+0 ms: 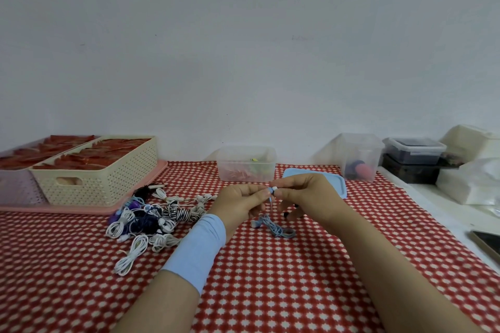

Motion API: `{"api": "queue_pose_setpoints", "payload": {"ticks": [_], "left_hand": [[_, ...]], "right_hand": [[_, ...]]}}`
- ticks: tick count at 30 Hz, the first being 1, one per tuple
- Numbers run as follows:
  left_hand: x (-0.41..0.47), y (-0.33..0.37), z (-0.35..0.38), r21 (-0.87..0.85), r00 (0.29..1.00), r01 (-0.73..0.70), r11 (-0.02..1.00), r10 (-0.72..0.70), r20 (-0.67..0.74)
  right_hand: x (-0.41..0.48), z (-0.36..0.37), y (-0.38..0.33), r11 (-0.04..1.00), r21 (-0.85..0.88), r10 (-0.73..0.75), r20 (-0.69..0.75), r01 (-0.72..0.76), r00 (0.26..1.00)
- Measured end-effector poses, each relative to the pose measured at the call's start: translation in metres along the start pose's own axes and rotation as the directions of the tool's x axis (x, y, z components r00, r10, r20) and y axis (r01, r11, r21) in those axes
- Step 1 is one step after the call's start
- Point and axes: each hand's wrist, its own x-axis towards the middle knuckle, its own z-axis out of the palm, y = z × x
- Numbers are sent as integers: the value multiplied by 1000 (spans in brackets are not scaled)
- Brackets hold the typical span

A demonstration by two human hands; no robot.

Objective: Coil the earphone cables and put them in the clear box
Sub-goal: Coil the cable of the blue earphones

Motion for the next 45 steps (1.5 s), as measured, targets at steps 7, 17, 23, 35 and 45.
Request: {"api": "queue_pose_setpoints", "payload": {"ticks": [7,17,23,35,45], "left_hand": [[-1,2,1,-121,999,23,992,-19,29],[-2,5,0,-171,986,17,985,11,164],[-5,6,0,-169,983,17,986,15,185],[-5,4,2,90,991,-71,993,60,121],[-3,6,2,246,996,-61,967,74,-47]], "right_hand": [[0,-3,-1,997,76,7,39,-10,999],[0,-9,-2,929,280,181,224,-241,958],[4,-11,2,923,269,205,255,-273,945],[2,-13,-3,903,134,368,248,-408,896],[4,-1,2,964,156,213,36,-216,976]]}}
